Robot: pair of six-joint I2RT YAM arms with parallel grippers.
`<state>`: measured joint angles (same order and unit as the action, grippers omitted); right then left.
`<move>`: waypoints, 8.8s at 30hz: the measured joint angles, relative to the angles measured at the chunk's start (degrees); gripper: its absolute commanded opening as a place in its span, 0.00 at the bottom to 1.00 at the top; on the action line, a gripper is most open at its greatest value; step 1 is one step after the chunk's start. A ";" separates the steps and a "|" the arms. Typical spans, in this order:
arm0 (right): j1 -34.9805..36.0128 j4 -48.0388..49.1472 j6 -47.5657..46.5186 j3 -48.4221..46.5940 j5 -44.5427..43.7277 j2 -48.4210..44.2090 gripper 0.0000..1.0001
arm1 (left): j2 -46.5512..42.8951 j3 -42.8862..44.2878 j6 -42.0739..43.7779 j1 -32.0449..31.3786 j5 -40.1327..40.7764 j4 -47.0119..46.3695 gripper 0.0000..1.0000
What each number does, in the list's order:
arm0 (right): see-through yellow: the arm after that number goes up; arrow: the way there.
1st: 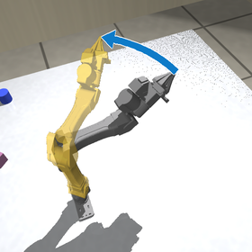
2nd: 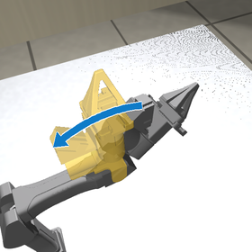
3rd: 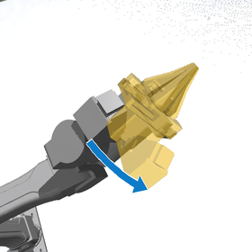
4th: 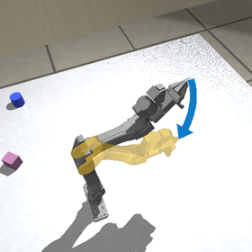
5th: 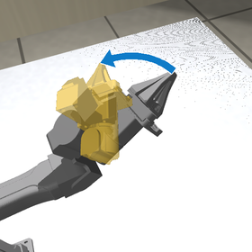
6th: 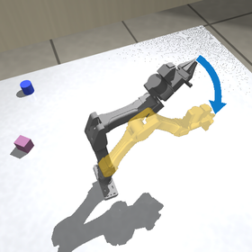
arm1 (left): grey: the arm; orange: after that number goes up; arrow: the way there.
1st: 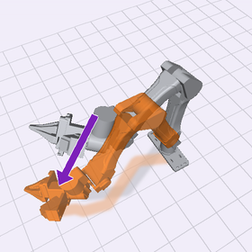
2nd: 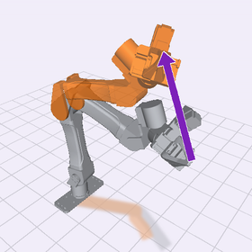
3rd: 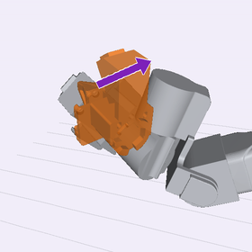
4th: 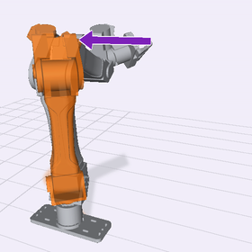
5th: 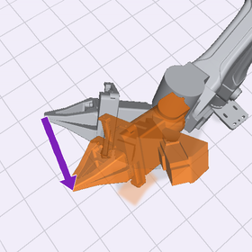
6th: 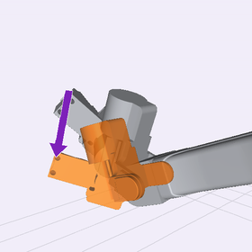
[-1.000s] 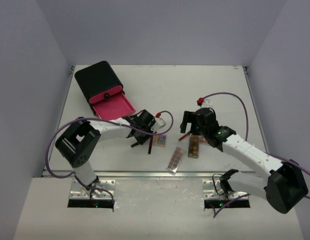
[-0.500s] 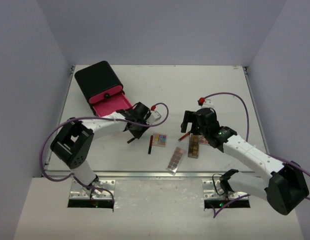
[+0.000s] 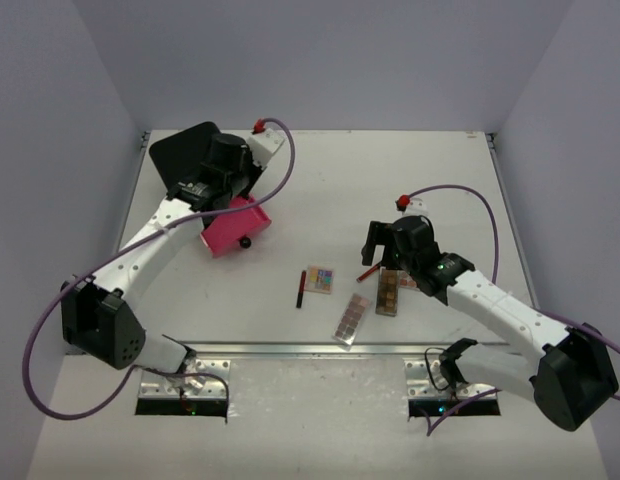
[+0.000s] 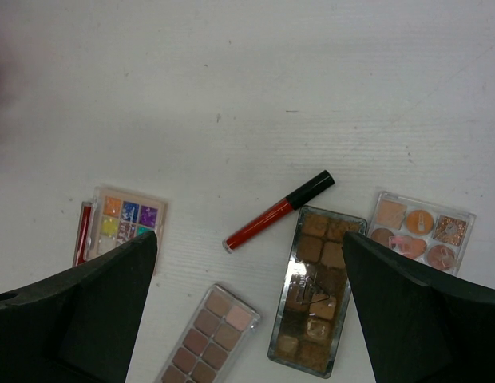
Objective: Organize the makeup
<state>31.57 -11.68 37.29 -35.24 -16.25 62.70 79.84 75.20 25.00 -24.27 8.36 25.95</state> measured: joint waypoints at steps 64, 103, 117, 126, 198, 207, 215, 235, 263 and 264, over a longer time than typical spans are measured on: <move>0.00 -0.68 0.27 1.72 -0.10 0.34 0.99 | 13.99 -21.31 -14.40 -22.56 -14.28 -0.39 0.75; 0.00 -1.14 -0.31 2.59 -2.13 -0.52 0.99 | 17.60 -17.01 -12.90 -12.33 -13.04 0.89 0.00; 0.02 2.47 5.49 -1.16 6.38 9.80 0.96 | -4.91 -3.26 -2.15 -3.50 1.53 1.15 0.00; 0.07 3.07 9.03 -2.61 7.84 17.05 0.84 | 2.23 -18.15 4.90 5.35 7.81 -1.70 0.00; 15.22 5.89 19.01 -44.82 -1.25 47.07 0.00 | 15.14 -0.05 0.38 29.94 0.79 -20.17 0.74; 22.88 8.18 25.82 -71.28 -0.23 65.54 0.00 | 15.14 -1.84 -0.05 29.98 -0.63 -24.03 0.73; 22.56 7.50 28.52 -71.17 -2.55 71.18 0.38 | 15.07 -2.47 -0.07 29.98 -1.48 -25.07 0.73; 22.93 18.22 6.71 -70.04 8.16 68.29 0.56 | 14.89 -3.32 -0.03 30.05 -2.08 -26.55 0.73; 27.87 22.05 -18.27 -43.67 -0.37 57.52 0.59 | 14.92 -3.97 0.24 30.27 -2.64 -27.90 0.73; 27.87 21.95 -18.01 -43.74 -0.68 57.99 0.59 | 14.92 -3.97 0.23 30.29 -2.66 -27.92 0.73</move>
<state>59.44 10.26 19.27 -78.98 -16.93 120.68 94.76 71.22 25.23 6.02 5.69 -1.97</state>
